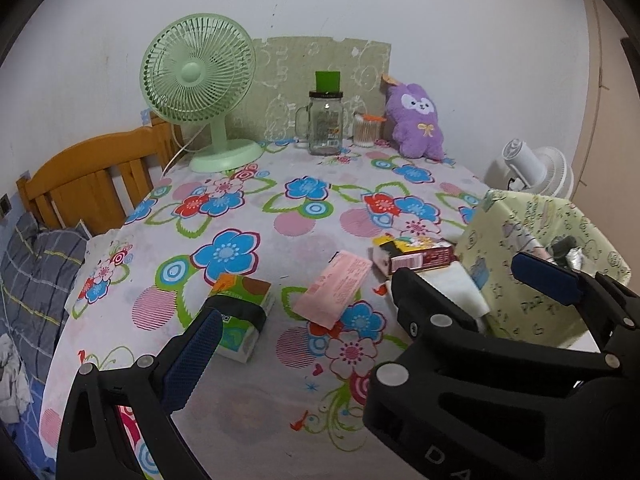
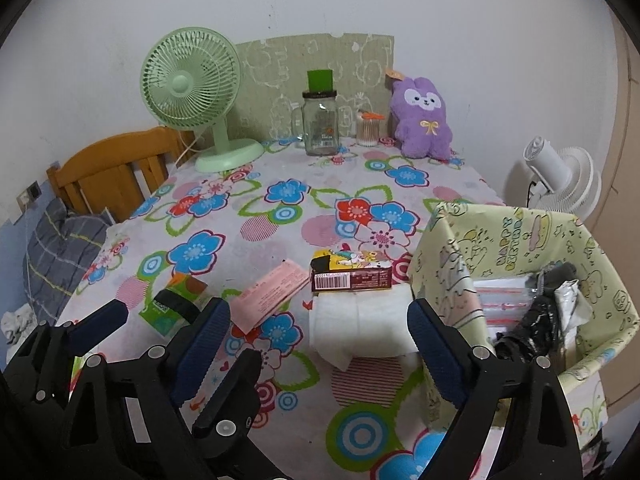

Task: Organize soft objects
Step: 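Withdraw both tools from the box back over the table items, then close the right gripper on the white pad while the left gripper closes on the green tissue pack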

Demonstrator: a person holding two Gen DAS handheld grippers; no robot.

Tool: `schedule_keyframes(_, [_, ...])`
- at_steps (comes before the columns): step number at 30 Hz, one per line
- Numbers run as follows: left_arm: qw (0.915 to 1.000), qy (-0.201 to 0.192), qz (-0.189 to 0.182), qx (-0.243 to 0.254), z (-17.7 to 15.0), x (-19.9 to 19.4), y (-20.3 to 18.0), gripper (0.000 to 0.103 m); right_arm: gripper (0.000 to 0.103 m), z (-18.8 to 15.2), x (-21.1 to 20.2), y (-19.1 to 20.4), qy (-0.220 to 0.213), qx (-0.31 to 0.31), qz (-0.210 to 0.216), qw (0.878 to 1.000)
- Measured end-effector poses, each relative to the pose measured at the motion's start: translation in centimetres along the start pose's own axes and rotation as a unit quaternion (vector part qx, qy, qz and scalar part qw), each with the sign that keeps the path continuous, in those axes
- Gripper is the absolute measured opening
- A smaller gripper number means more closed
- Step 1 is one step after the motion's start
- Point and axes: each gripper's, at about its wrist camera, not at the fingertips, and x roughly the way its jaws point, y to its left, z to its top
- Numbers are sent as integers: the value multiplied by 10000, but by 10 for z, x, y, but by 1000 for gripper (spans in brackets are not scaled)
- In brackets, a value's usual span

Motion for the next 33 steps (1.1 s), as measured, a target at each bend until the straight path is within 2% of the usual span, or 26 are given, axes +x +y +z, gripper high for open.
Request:
schedule_keyframes(8, [9997, 217, 131, -43, 0, 21, 10, 102, 85, 2, 19, 7, 31, -126, -316, 9994])
schedule_keyframes(10, [9996, 243, 135, -82, 1, 24, 13, 102, 81, 4, 22, 7, 78, -101, -260, 9996])
schedule_keyframes(16, [9992, 380, 151, 14, 1, 35, 14, 102, 81, 5, 39, 8, 304, -28, -255, 9992])
schedule_keyframes(19, [9988, 454, 143, 74, -1, 39, 12, 102, 77, 3, 49, 5, 455, 38, -275, 9986])
schedule_keyframes(24, [9969, 753, 225, 47, -6, 54, 12, 102, 74, -5, 70, -1, 723, 135, -270, 9969])
schedule_keyframes(29, [9951, 936, 304, 102, -13, 64, 10, 102, 64, -11, 85, -6, 990, 118, -340, 9944])
schedule_keyframes(33, [9936, 988, 460, 282, -16, 70, 6, 102, 51, -14, 90, -4, 1019, -57, -519, 9934])
